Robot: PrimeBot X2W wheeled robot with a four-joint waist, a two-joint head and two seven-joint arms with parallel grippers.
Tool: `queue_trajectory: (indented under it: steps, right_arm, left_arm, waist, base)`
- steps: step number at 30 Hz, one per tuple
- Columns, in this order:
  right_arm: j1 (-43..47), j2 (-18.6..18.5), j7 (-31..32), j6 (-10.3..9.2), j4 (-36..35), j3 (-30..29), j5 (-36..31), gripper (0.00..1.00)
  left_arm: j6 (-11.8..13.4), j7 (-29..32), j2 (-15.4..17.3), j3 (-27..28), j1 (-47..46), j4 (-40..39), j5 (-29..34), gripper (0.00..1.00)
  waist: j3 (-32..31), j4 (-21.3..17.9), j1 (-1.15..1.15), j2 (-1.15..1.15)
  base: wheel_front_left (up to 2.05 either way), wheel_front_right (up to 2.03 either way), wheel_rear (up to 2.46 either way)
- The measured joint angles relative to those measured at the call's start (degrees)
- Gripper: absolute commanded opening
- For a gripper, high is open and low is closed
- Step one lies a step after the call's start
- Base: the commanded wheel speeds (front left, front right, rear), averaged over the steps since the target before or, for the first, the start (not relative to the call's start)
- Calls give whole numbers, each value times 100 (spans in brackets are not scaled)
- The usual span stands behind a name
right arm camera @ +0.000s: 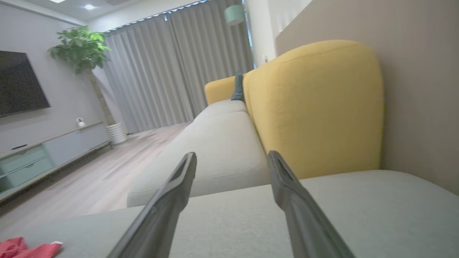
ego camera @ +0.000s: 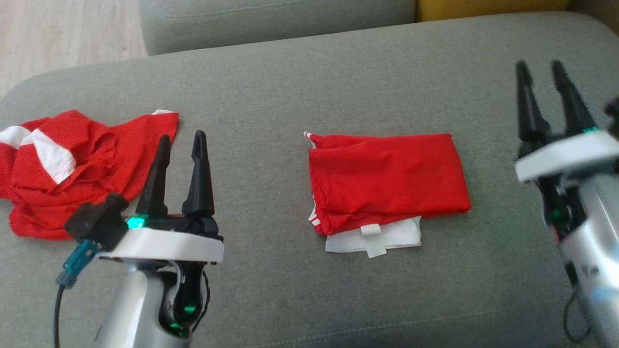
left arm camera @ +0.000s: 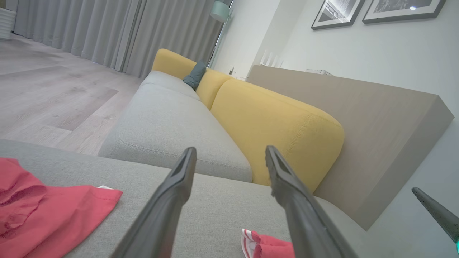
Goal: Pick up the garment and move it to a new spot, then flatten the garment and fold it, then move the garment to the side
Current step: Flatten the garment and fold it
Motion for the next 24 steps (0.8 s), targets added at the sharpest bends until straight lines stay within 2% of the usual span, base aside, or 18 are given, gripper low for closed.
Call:
queue_trajectory:
  steps: [4, 9, 16, 24]
  right_arm:
    - [907, 264, -1, 0, -681, -910, -734, 100]
    - [1791, 920, -1, 0, -1317, -1602, -1244, 100]
    - [2365, 1323, -1, 0, -1647, -1858, -1723, 100]
    - [2346, 1405, 165, 0, -1629, -1924, -1856, 100]
  left_arm:
    - [23, 0, 0, -36, -15, -66, 100, 100]
    - [69, 0, 0, -82, 55, -165, 242, 100]
    - [166, 0, 4, -83, 499, -272, 194, 100]
    - [156, 0, 4, -87, 460, -276, 250, 100]
  waist:
    - [42, -55, 0, 0]
    - [16, -40, 0, 0]
    - [-8, 36, 0, 0]
    - [63, 92, 0, 0]
  base:
    - [0, 0, 0]
    - [0, 0, 0]
    - [0, 0, 0]
    - [0, 0, 0]
